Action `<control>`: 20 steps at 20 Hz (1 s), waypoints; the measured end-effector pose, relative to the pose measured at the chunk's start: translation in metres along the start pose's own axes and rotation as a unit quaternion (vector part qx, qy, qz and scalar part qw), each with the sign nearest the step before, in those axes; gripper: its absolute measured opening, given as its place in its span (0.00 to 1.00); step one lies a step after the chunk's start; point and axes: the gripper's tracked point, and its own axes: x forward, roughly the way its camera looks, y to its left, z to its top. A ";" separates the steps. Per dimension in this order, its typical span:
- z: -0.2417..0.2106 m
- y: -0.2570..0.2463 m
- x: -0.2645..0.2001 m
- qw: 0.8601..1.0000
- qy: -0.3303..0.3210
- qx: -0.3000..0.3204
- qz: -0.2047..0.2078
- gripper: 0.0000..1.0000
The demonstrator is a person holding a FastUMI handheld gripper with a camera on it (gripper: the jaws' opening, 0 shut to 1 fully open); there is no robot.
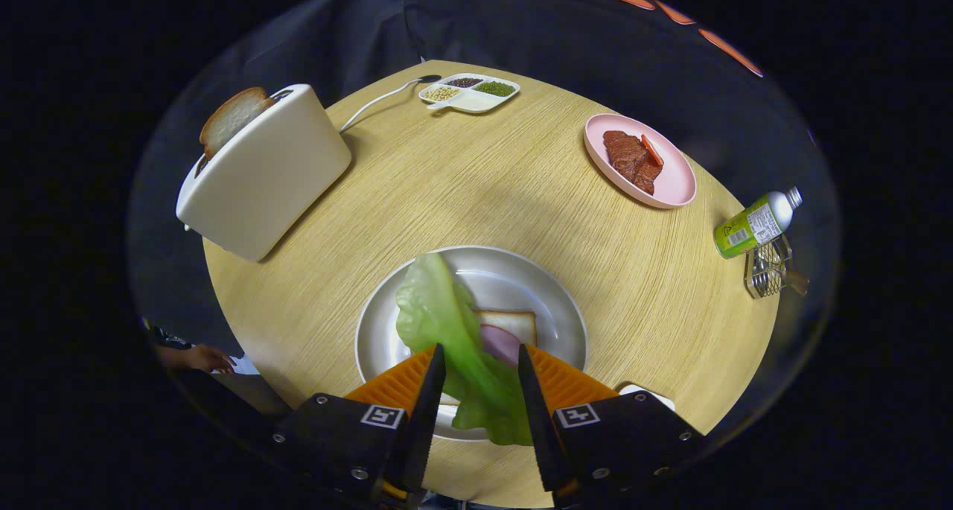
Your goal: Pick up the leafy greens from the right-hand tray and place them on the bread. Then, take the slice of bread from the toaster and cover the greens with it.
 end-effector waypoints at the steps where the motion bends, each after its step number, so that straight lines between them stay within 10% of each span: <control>1: -0.002 0.002 -0.002 1.000 0.001 -0.003 0.005 0.60; 20: 0.027 0.012 -0.039 0.998 -0.055 0.008 0.002 0.61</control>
